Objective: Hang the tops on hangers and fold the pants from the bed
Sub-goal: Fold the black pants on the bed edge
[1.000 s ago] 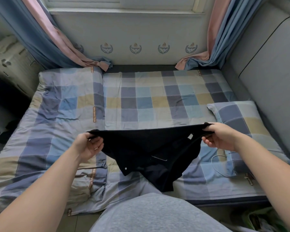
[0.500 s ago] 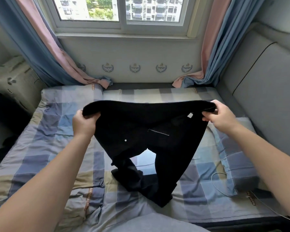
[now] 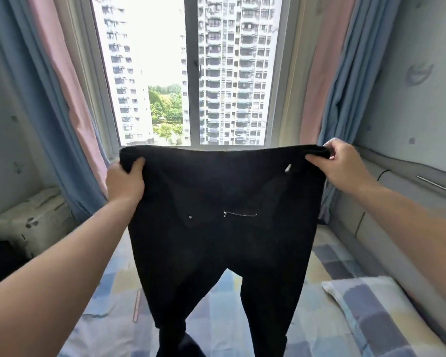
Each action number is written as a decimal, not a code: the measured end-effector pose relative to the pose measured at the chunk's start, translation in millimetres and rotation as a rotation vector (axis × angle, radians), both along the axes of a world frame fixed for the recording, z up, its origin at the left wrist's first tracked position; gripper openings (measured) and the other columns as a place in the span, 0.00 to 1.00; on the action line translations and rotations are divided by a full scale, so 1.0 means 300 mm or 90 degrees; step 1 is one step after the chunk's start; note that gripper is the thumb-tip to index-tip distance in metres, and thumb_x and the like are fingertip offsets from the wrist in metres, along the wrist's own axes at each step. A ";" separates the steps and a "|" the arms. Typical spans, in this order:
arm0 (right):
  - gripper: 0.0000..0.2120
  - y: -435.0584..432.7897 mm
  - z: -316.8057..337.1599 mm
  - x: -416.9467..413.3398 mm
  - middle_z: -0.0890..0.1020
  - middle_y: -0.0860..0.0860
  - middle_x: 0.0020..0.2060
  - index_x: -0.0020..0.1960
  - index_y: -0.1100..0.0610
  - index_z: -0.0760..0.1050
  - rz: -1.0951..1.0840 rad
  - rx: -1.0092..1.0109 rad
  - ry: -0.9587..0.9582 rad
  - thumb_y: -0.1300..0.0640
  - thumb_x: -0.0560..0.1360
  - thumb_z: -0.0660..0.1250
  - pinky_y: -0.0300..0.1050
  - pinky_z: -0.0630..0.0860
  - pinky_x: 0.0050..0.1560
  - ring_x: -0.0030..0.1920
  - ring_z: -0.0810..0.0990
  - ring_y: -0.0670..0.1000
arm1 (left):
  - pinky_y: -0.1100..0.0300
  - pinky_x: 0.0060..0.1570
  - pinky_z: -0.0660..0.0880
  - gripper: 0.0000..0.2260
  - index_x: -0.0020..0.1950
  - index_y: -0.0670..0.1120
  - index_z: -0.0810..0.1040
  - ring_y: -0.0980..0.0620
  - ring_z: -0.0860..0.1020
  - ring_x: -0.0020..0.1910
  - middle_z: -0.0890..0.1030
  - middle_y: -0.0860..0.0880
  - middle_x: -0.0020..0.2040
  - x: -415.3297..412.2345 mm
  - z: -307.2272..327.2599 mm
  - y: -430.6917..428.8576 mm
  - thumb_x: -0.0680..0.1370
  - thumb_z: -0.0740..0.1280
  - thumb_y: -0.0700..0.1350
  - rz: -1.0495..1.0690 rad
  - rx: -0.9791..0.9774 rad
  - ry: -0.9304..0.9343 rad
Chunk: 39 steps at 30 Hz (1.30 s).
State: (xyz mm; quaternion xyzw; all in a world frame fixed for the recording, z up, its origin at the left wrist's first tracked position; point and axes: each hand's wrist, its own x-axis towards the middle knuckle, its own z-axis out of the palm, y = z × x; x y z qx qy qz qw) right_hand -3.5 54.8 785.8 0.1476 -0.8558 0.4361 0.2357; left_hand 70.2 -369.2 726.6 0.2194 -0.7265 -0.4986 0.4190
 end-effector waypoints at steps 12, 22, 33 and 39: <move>0.13 -0.146 0.543 -0.089 0.82 0.57 0.45 0.52 0.62 0.78 -0.082 0.017 0.006 0.51 0.79 0.69 0.51 0.78 0.49 0.47 0.82 0.57 | 0.54 0.46 0.73 0.11 0.57 0.40 0.76 0.43 0.78 0.46 0.80 0.44 0.49 -0.120 0.536 -0.006 0.79 0.67 0.45 0.044 -0.043 -0.090; 0.05 -0.227 0.536 -0.131 0.70 0.53 0.28 0.41 0.60 0.71 -0.162 -0.220 -0.367 0.64 0.76 0.60 0.38 0.71 0.28 0.24 0.68 0.50 | 0.47 0.64 0.73 0.16 0.66 0.30 0.73 0.38 0.78 0.59 0.71 0.40 0.34 -0.087 0.567 0.069 0.85 0.54 0.37 -0.178 0.270 -0.198; 0.07 -0.359 0.539 -0.063 0.86 0.55 0.37 0.42 0.60 0.76 0.136 -0.226 -0.448 0.59 0.77 0.64 0.52 0.85 0.43 0.41 0.88 0.57 | 0.47 0.48 0.83 0.16 0.56 0.37 0.81 0.41 0.84 0.44 0.85 0.39 0.49 -0.096 0.660 0.258 0.85 0.55 0.41 -0.321 0.461 -0.009; 0.08 -0.461 0.589 -0.009 0.80 0.52 0.31 0.40 0.57 0.75 0.290 -0.266 -0.391 0.57 0.76 0.70 0.39 0.79 0.34 0.31 0.79 0.48 | 0.43 0.62 0.77 0.13 0.64 0.38 0.77 0.41 0.82 0.57 0.84 0.40 0.56 -0.071 0.695 0.372 0.84 0.62 0.45 -0.490 0.393 0.079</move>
